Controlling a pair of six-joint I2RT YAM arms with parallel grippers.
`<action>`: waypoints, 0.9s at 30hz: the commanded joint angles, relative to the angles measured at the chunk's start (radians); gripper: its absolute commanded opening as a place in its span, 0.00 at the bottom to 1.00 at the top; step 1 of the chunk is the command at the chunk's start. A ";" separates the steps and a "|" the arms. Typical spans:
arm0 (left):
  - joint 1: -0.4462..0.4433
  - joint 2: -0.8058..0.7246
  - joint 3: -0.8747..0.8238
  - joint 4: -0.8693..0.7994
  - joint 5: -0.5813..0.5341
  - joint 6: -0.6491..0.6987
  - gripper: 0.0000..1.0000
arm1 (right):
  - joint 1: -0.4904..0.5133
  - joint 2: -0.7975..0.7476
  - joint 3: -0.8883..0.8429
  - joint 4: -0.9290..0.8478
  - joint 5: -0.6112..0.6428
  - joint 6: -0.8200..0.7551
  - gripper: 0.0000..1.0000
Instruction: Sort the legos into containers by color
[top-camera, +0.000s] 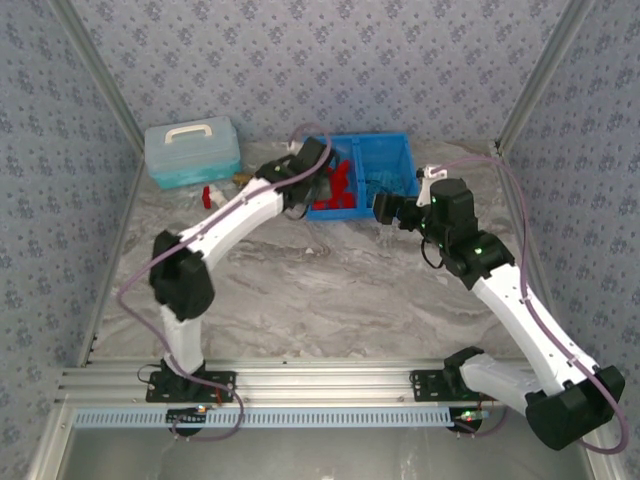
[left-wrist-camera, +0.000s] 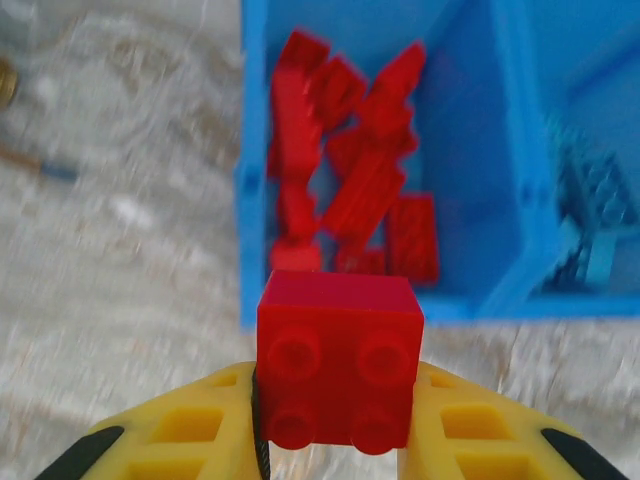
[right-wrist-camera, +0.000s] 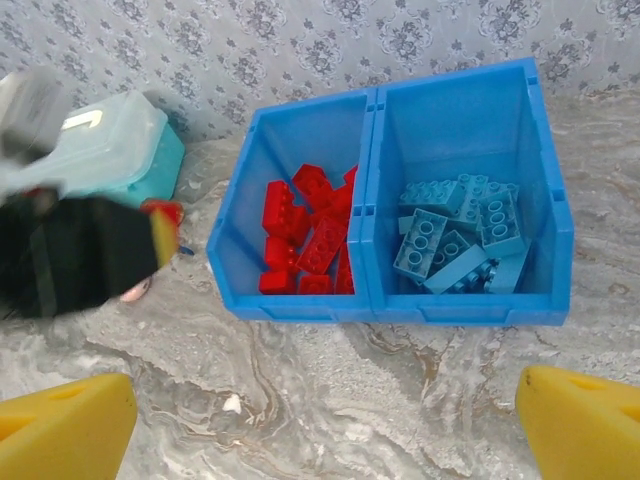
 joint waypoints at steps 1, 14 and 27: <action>0.022 0.141 0.222 -0.067 0.047 0.086 0.29 | 0.030 -0.034 -0.001 -0.025 0.019 0.048 1.00; 0.133 0.563 0.675 0.021 0.365 -0.063 0.29 | 0.172 -0.060 -0.019 -0.081 0.105 0.089 1.00; 0.133 0.535 0.679 0.052 0.410 -0.044 0.72 | 0.189 -0.028 -0.008 -0.091 0.154 0.063 1.00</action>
